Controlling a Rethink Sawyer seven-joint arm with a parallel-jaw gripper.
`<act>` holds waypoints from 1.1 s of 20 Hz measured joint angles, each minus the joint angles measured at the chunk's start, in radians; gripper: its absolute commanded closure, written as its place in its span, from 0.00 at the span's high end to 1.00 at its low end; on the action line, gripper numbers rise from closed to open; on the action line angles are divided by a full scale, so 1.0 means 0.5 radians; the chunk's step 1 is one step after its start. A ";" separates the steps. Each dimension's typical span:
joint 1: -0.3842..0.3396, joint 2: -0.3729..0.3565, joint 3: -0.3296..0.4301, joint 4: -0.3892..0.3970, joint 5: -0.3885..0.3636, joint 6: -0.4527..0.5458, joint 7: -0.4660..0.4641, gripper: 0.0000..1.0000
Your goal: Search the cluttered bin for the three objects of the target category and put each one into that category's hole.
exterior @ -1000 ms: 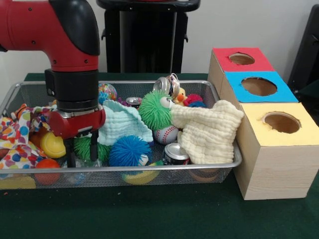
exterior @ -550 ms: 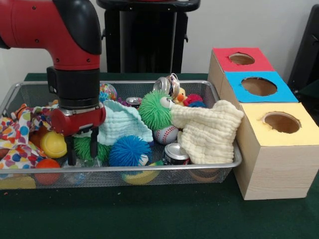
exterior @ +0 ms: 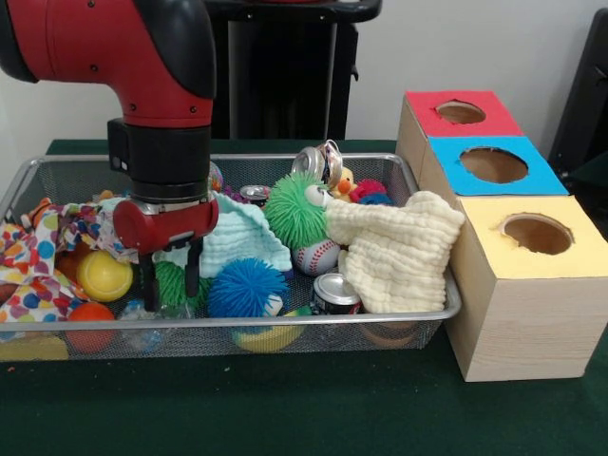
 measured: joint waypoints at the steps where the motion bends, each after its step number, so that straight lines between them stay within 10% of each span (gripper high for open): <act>1: 0.012 -0.003 -0.012 0.000 0.011 -0.015 0.000 1.00; 22: 0.020 0.165 -0.107 -0.006 0.049 -0.388 0.000 1.00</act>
